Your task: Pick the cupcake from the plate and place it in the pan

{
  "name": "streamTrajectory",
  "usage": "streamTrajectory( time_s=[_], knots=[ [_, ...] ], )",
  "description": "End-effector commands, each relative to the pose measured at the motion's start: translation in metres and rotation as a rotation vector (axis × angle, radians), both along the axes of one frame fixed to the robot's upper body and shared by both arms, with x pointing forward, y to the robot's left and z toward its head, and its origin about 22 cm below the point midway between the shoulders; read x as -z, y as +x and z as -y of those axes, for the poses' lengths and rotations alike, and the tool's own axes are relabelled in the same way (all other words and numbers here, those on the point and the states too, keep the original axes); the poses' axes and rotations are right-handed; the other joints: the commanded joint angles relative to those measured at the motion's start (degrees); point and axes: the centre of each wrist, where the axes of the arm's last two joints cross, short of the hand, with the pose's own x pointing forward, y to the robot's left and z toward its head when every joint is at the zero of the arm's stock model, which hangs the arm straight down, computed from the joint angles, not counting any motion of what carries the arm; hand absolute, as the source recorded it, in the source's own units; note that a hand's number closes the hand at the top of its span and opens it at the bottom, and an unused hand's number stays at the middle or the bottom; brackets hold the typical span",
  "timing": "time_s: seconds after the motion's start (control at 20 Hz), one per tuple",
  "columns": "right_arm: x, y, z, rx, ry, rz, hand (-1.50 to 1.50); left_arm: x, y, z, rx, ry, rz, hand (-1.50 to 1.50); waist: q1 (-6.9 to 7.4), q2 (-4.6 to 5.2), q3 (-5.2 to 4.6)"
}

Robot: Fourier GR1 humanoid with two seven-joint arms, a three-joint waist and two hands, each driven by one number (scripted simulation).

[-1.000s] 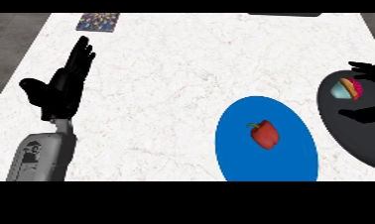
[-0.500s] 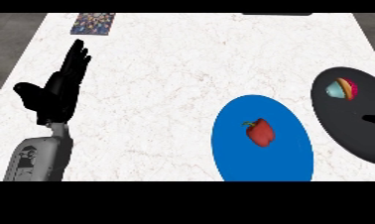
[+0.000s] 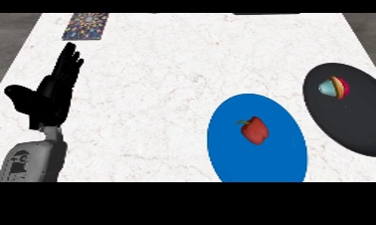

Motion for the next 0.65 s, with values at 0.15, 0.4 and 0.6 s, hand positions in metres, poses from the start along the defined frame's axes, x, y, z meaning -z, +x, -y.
streamTrajectory(
  time_s=[0.15,0.4,0.6],
  knots=[
    [-0.023,-0.059,0.035,-0.187,0.161,0.111,-1.5,0.007,-0.001,-0.015,-0.046,0.006,-0.007,0.0,-2.27,-0.27,-0.06],
    [-0.023,-0.079,0.039,-0.195,0.163,0.074,-1.5,0.008,-0.009,-0.009,-0.035,-0.004,-0.012,0.0,-1.81,-0.66,0.03],
    [-0.029,-0.083,0.04,-0.191,0.096,0.07,-1.5,-0.002,0.0,-0.005,-0.019,0.013,-0.007,0.0,-1.22,-0.31,-0.06]
  ],
)
